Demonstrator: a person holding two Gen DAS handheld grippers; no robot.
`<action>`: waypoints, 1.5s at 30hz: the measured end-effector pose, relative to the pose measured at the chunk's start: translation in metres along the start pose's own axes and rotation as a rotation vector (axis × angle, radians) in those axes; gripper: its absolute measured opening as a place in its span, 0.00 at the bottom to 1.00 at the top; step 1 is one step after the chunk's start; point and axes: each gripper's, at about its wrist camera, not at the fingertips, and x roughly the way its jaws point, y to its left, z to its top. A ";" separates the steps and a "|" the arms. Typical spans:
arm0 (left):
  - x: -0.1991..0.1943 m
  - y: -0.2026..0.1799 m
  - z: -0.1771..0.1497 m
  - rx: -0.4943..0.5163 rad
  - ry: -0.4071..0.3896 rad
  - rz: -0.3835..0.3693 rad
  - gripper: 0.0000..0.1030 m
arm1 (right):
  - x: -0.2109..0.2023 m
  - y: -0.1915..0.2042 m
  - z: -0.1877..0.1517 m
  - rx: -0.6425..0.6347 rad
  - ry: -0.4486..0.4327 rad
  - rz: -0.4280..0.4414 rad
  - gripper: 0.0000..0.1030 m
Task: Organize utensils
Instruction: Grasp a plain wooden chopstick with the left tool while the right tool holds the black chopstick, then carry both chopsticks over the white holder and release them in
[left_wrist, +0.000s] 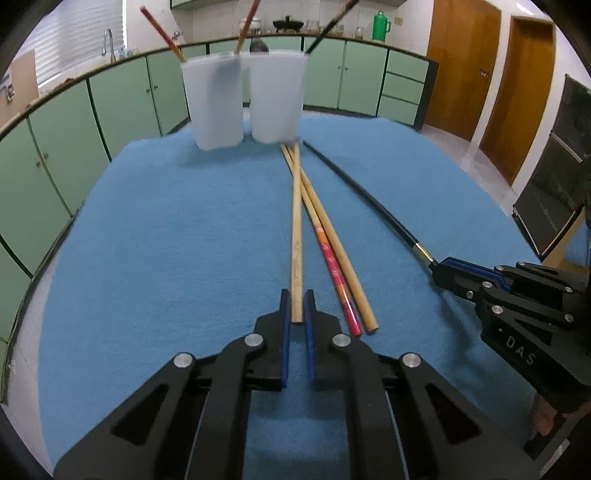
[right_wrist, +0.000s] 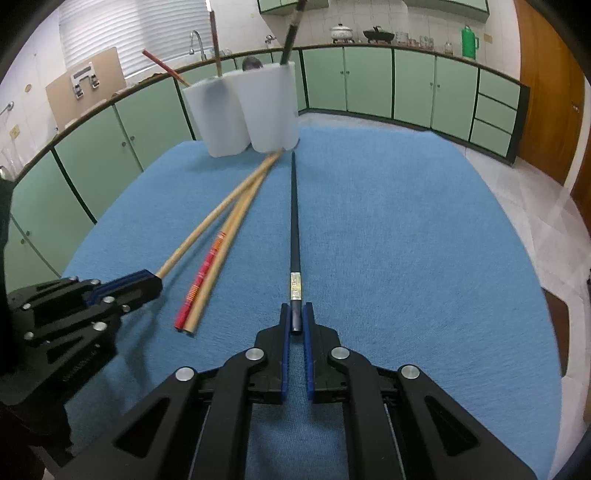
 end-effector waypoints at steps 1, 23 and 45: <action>-0.006 0.000 0.002 0.005 -0.015 0.004 0.06 | -0.004 0.000 0.002 0.002 -0.005 0.004 0.06; -0.135 0.013 0.089 0.046 -0.342 0.000 0.06 | -0.107 0.006 0.091 -0.076 -0.202 0.049 0.06; -0.187 0.028 0.133 0.088 -0.473 -0.032 0.06 | -0.151 0.023 0.175 -0.183 -0.259 0.162 0.06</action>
